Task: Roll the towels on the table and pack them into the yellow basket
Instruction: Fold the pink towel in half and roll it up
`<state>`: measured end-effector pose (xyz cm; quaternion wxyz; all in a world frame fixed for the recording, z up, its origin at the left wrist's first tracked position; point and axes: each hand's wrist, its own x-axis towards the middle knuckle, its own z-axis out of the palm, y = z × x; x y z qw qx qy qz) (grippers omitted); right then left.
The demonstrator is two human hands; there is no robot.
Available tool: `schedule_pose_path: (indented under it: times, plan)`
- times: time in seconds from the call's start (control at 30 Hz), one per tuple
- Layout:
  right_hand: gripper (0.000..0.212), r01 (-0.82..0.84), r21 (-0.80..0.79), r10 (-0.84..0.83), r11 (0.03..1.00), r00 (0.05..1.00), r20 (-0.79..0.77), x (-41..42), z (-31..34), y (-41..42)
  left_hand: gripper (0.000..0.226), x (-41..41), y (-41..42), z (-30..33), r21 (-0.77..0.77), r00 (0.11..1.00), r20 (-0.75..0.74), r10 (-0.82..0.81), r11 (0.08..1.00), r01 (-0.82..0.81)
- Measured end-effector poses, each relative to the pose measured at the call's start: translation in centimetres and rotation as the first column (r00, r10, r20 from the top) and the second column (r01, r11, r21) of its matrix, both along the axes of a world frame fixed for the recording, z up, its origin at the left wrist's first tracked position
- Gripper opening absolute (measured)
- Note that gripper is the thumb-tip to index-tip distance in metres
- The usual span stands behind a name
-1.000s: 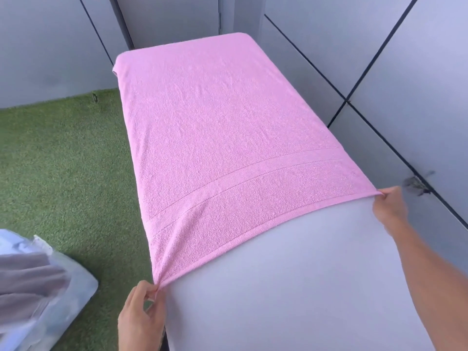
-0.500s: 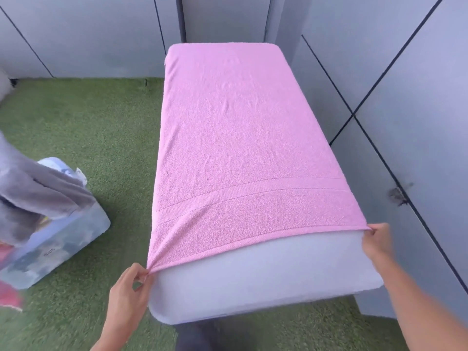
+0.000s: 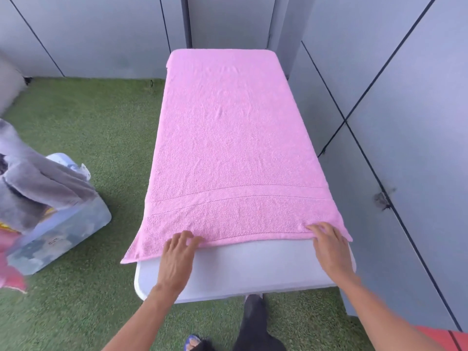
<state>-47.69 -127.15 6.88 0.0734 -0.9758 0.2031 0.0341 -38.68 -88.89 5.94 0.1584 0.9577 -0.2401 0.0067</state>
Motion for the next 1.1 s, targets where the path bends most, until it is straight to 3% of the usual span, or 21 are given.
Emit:
schedule_pose_path:
  times: [0.27,0.47,0.6,0.83,0.93,1.1]
  plan:
    - [0.039,-0.333,-0.154,0.357,0.930,0.920,0.164,0.5,-2.2,-2.1,0.055,-0.5,-7.6,0.2,-0.023,0.999,-0.041,-0.028,0.999,0.027]
    - [0.028,-0.444,-0.092,0.453,0.891,0.870,0.194,-0.4,-2.9,-2.6,0.019,-2.7,-7.8,-0.9,-0.089,0.998,-0.044,0.044,0.995,-0.048]
    - [0.019,-0.504,-0.043,0.503,0.863,0.844,0.184,-1.4,-2.4,-3.3,0.016,-4.0,-6.4,-0.8,-0.075,0.996,-0.088,-0.004,0.997,-0.002]
    - [0.018,-0.310,0.103,0.290,0.945,0.942,0.171,-1.4,-1.7,-4.1,0.038,-2.2,-0.7,-0.7,0.007,0.983,-0.084,0.163,0.987,-0.163]
    - [0.021,-0.231,0.168,0.210,0.958,0.968,0.137,-1.4,-1.0,-3.5,0.012,-1.4,0.5,-0.5,-0.024,0.993,-0.074,0.090,0.995,-0.092]
    - [0.018,-0.227,0.350,0.237,0.909,0.971,0.015,-1.6,0.7,-4.7,0.021,-0.6,2.2,-0.2,-0.068,0.982,-0.185,-0.031,0.998,0.019]
